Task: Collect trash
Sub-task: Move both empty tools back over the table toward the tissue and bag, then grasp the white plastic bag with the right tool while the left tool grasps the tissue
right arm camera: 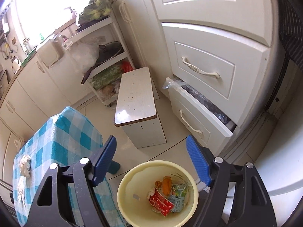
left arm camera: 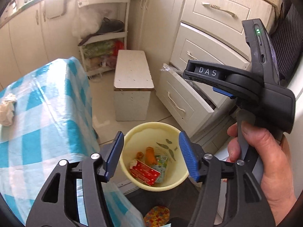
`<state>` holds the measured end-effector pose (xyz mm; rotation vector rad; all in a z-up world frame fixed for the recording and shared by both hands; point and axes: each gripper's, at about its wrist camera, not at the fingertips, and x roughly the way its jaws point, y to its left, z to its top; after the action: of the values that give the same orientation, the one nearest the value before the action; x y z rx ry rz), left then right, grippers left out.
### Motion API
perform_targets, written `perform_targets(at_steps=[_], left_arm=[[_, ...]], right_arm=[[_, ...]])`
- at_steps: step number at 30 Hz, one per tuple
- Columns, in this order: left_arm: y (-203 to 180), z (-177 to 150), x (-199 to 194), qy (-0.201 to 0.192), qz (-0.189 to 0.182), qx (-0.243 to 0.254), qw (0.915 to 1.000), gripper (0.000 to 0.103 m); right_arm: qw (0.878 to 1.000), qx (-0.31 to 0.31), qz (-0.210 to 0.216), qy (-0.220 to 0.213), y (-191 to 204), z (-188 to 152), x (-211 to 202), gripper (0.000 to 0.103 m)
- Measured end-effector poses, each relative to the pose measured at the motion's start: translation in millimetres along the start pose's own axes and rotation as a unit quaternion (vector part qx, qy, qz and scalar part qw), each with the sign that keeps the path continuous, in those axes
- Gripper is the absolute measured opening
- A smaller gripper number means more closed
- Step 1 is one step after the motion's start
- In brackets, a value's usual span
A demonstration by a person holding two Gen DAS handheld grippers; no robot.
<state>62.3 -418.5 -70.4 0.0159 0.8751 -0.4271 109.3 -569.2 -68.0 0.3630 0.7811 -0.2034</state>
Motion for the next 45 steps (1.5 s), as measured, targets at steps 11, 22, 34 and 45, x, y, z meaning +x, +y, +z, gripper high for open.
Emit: perform_targets(at_steps=[11,22,34,45], left_arm=[[51.8,-5.7,-72.2,-0.054,0.051,-0.012,0.9971,0.076],[131.4,-26.0,-129.7,-0.088,0.106,-0.051,0.9891,0.083],[291.1,-68.4,-155.0,-0.072,0.202,-0.167,0.9623,0.084],[349.4,-64.8,-125.9,-0.036,0.183,-0.170,0.9677,0.084]], right_arm=[[0.997,-0.067,0.009,-0.040,48.7,-1.1,-18.9,0.078],[0.990,-0.120,0.052,-0.052,121.1,-9.9,-31.7,0.079],[0.958,-0.233,0.165,-0.001,242.8,-49.2,-23.8,0.084],[0.922,-0.324,0.202,0.061,338.3,-94.0,24.8,0.086]])
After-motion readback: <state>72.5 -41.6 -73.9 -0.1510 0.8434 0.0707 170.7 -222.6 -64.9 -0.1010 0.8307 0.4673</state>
